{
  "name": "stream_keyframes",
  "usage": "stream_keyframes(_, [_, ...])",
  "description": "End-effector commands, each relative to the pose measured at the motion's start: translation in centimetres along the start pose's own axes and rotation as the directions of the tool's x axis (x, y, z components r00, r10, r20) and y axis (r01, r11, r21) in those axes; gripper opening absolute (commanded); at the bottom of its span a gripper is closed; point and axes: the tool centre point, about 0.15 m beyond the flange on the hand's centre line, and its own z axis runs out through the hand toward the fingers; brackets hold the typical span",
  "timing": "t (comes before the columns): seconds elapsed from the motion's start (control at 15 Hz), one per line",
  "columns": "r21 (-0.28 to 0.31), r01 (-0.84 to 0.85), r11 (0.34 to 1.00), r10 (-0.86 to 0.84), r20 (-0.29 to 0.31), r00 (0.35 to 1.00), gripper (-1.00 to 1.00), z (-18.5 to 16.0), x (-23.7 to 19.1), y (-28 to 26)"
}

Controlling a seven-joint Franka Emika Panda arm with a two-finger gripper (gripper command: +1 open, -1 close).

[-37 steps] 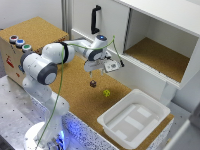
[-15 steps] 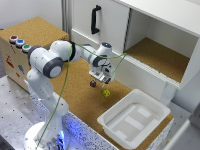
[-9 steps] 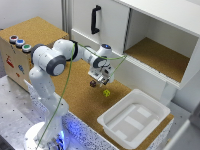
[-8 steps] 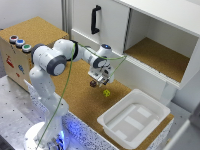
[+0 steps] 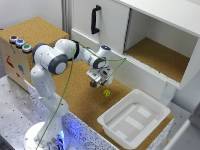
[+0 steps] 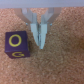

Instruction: Sweep the purple block to the left

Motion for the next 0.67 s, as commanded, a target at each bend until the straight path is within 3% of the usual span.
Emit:
stream_keyframes(0.0, [-0.036,-0.036,0.999,0.035,-0.027,0.999,-1.0,1.3,0.2,-3.1])
stream_keyframes(0.4, [-0.081,-0.059,0.995,0.058,-0.014,0.998,-1.0,0.9,-0.5,-5.8])
stream_keyframes(0.6, [-0.07,-0.068,0.995,0.068,-0.001,0.998,-1.0,1.2,-0.6,-8.0])
